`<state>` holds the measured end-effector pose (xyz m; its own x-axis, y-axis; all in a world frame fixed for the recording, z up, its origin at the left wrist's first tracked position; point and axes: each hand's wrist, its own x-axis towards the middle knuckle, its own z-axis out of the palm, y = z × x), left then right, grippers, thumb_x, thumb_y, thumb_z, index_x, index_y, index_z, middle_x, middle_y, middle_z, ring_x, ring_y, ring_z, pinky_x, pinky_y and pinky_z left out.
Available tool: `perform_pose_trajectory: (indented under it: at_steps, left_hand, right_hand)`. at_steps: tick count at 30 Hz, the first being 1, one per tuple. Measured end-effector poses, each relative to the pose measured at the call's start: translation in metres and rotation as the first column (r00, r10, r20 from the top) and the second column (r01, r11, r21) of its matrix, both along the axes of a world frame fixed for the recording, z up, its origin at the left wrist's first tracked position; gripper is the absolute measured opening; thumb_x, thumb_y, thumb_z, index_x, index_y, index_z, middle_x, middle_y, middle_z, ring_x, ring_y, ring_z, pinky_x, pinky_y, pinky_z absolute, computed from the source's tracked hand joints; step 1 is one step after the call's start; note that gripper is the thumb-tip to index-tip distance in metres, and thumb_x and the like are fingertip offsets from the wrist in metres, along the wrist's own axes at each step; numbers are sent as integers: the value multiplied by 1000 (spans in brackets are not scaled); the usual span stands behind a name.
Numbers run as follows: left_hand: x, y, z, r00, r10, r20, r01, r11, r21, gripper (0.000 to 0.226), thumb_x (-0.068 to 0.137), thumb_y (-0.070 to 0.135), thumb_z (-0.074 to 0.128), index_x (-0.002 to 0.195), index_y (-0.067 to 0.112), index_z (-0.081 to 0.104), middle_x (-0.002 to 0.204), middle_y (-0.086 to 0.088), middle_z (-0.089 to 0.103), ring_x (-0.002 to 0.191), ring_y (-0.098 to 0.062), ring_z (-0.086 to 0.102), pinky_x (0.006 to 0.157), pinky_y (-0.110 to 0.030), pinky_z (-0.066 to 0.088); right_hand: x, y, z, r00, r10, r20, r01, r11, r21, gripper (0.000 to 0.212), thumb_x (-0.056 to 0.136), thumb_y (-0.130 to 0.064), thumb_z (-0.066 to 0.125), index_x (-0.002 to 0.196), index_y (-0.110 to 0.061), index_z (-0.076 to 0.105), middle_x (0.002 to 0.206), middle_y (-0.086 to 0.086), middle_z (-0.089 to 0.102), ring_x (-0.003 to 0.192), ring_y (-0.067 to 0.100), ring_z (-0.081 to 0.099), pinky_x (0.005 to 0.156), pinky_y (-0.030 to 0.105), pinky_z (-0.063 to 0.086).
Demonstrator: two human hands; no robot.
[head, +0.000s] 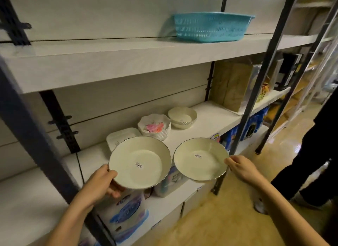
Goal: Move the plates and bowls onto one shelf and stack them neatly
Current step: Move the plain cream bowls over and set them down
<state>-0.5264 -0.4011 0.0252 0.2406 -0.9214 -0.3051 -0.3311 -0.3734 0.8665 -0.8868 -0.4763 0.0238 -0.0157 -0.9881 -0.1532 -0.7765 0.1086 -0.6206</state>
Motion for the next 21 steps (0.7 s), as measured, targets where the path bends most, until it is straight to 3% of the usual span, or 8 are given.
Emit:
perform_pose_trajectory:
  at_steps: [2,7,9,11,13,17,21]
  left_hand:
    - [-9,-24,4,999,25,-24,-25,999,-20,14,94,5,39,96,13,49,71,-20,64,49,-24,59,44,-29,50]
    - [-27,-79,10,995,99,-9,-99,995,-17,17,94,5,38,108,4,48,63,-19,64,43,-22,58,41,-25,49]
    - [-36,-99,10,992,123,-10,-123,992,-8,19,94,5,38,111,3,47,63,-19,64,43,-22,57,41,-24,49]
    - [-45,-117,10,990,141,-10,-141,990,-3,19,95,5,38,112,2,46,61,-18,65,42,-21,58,40,-23,49]
    - [-55,-135,9,983,181,-22,-182,983,-16,18,95,5,38,110,2,47,51,-14,64,36,-18,57,38,-23,49]
    - [-78,-166,6,960,275,-46,-277,959,-63,14,96,6,39,106,4,48,42,-6,63,31,-14,56,37,-21,49]
    - [-102,-193,3,922,383,-58,-387,919,-79,15,97,10,38,106,5,49,40,-5,64,32,-12,57,38,-21,50]
  right_hand:
    - [-11,-37,9,1000,15,-23,-15,1000,-12,35,97,-24,42,73,-6,59,72,11,58,76,31,61,74,41,50]
    - [-28,-119,18,999,43,28,-42,999,-16,35,97,-25,41,92,0,65,89,17,65,87,31,62,85,43,49]
    - [-31,-150,18,997,63,34,-62,998,-31,35,97,-24,41,81,-3,64,81,17,64,81,32,60,80,43,49]
    - [-31,-181,16,996,87,27,-86,996,-35,36,96,-22,39,67,-8,56,67,9,55,66,24,52,65,37,43]
    - [-30,-214,11,994,109,31,-108,994,-33,33,96,-20,39,68,-7,53,64,7,49,61,20,44,57,32,34]
    - [-25,-281,-4,985,171,9,-171,984,-47,32,94,-20,37,71,-4,54,69,12,51,65,24,43,55,32,29]
    - [-17,-341,-21,970,243,5,-242,969,-49,36,93,-21,37,59,-11,42,69,11,51,72,30,45,56,33,31]
